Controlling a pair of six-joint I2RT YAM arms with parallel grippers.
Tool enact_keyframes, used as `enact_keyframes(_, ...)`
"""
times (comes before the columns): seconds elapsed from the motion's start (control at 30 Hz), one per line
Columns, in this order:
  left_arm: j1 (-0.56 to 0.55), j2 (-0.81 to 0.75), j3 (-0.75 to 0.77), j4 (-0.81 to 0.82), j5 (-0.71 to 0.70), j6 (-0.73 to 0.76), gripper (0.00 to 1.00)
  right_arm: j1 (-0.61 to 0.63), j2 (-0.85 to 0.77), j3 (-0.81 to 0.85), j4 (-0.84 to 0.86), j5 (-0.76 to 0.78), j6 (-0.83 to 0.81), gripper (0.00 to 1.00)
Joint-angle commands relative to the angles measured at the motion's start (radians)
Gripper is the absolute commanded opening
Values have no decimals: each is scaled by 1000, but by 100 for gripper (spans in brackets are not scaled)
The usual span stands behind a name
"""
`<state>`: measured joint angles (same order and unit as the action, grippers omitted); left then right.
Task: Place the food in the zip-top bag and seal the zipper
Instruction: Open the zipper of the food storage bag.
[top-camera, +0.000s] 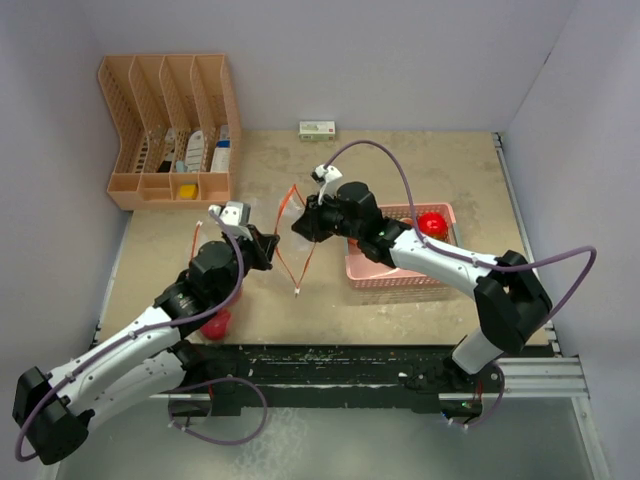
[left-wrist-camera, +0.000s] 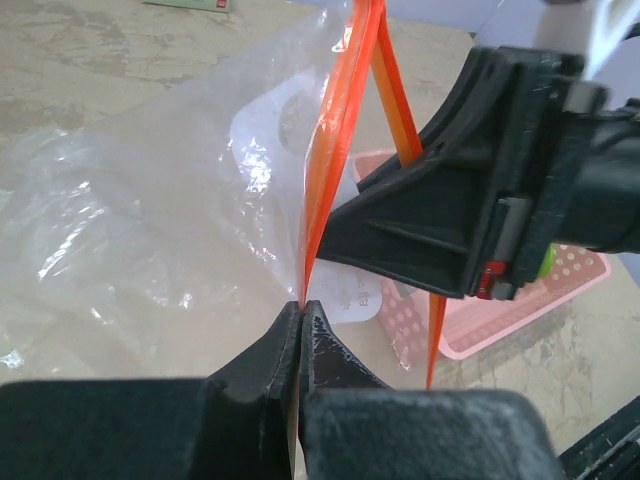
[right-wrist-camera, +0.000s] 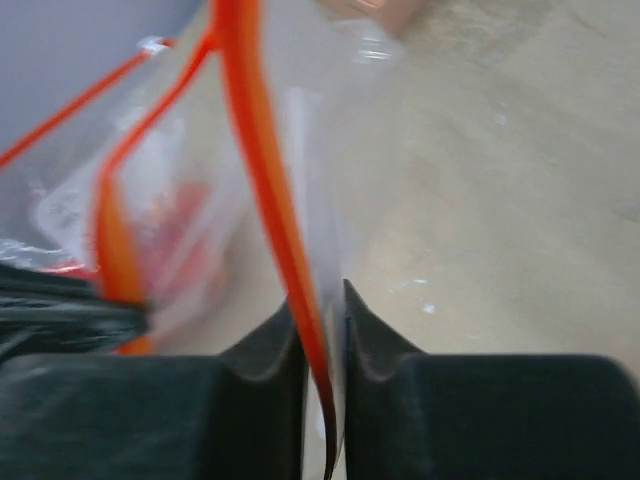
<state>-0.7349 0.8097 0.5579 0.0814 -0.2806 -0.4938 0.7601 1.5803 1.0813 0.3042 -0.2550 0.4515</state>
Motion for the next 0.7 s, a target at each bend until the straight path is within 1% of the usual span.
enact_keyframes(0.0,4,-86,43,-75,-20,20,0,3,-8,49,-161,285,-22,7)
enact_keyframes(0.03,4,-111,59,-127,-49,29,0,4,-9,46,-216,377,-8,2)
enact_keyframes(0.07,4,-138,74,-177,-85,37,0,-1,-12,37,-247,457,-3,0)
enact_keyframes(0.13,4,-184,100,-278,-158,50,0,-10,-20,16,-297,582,-14,0)
enact_keyframes(0.2,4,-220,117,-361,-232,60,0,-20,-35,-6,-322,640,-21,0)
enact_keyframes(0.3,4,-230,132,-429,-314,61,0,-24,-52,-20,-355,703,-9,0)
enact_keyframes(0.4,5,-202,151,-451,-319,60,0,-24,-47,-8,-388,746,-17,0)
enact_keyframes(0.43,4,-188,156,-447,-313,60,0,-25,-50,-2,-386,721,-35,2)
enact_keyframes(0.47,5,-174,156,-431,-300,66,0,-25,-59,-3,-368,667,-65,13)
enact_keyframes(0.5,4,-162,154,-396,-282,74,0,-25,-79,-9,-343,594,-96,29)
enact_keyframes(0.53,3,-148,146,-364,-266,79,0,-24,-102,-18,-310,532,-125,40)
enact_keyframes(0.6,5,-112,134,-300,-244,85,0,-24,-146,-30,-254,393,-170,63)
enact_keyframes(0.67,4,-68,122,-237,-228,87,0,-24,-184,-30,-250,261,-172,81)
